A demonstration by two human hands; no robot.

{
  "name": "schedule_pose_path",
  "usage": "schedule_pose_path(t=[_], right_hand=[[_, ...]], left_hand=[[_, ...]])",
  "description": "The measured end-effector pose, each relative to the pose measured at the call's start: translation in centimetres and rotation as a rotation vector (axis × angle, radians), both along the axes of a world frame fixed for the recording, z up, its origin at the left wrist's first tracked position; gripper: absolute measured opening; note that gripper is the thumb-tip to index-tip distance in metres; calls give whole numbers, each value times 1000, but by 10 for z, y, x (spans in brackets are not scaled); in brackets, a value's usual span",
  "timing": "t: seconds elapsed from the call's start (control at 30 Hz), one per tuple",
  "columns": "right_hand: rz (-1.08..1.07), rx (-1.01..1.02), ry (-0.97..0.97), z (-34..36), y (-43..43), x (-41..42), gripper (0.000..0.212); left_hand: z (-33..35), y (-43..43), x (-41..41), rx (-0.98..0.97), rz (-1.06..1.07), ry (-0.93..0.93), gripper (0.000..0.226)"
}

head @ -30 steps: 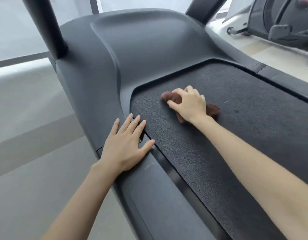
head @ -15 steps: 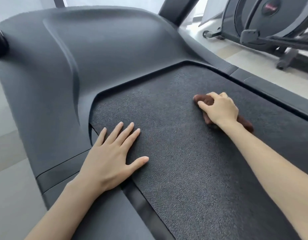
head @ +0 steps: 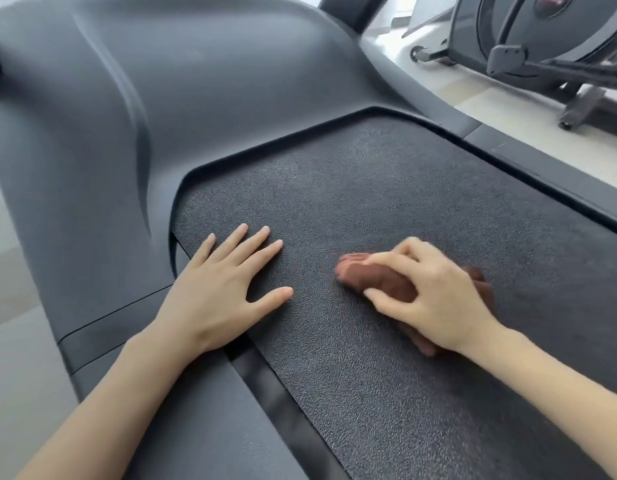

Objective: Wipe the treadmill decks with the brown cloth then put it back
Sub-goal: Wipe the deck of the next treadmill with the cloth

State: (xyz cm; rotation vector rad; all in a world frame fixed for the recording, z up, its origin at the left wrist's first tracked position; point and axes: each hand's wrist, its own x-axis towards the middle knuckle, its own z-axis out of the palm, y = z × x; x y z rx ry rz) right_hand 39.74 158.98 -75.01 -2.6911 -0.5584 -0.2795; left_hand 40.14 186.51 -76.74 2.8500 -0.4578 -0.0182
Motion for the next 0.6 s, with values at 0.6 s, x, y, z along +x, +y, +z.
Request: schedule_pose_path(t=[0.6], right_hand=[[-123, -105, -56, 5, -8, -95, 36]], left_hand=[[-3, -4, -13, 100, -18, 1, 93]])
